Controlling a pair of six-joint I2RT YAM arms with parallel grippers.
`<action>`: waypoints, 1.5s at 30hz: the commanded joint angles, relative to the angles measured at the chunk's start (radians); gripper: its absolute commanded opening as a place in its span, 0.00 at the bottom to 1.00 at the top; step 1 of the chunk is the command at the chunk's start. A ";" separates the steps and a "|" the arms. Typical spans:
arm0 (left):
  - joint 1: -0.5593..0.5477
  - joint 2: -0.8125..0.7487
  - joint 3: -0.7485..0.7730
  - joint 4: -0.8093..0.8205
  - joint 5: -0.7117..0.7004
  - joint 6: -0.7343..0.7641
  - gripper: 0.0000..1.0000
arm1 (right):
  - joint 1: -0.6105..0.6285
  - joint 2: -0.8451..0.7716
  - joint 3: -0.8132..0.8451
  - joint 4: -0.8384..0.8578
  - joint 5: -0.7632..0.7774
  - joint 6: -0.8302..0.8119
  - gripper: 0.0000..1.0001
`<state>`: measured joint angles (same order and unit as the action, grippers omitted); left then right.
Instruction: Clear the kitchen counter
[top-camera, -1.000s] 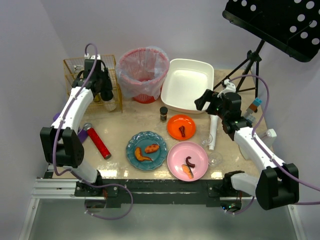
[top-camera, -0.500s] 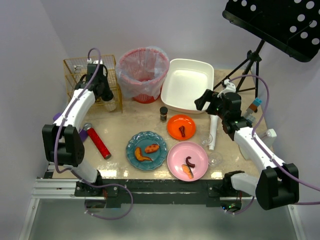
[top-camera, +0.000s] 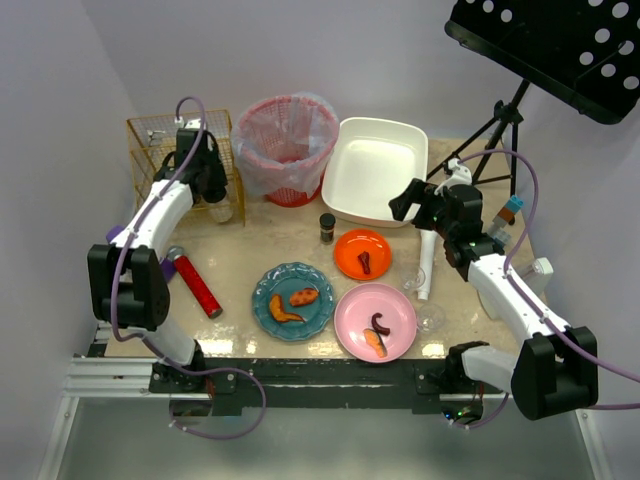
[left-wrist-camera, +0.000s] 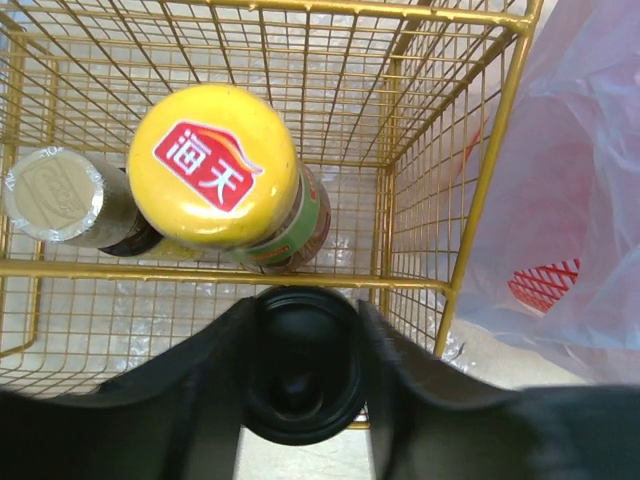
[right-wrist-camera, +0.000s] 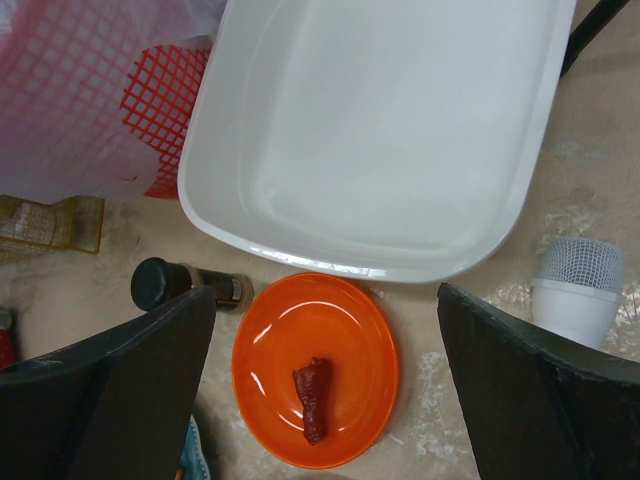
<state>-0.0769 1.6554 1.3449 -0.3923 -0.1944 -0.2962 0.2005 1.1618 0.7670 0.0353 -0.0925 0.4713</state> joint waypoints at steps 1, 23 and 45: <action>0.005 -0.025 0.006 -0.105 -0.010 -0.004 0.58 | -0.003 -0.008 0.028 0.006 0.000 0.000 0.97; -0.354 -0.446 -0.108 -0.298 -0.002 -0.217 0.79 | -0.003 0.009 0.035 0.023 0.017 0.009 0.97; -0.719 -0.040 -0.121 0.165 -0.203 -0.333 1.00 | -0.003 -0.065 0.011 -0.015 0.040 0.015 0.97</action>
<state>-0.7937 1.5768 1.1610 -0.2901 -0.3447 -0.6395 0.2005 1.1187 0.7673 0.0139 -0.0692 0.4789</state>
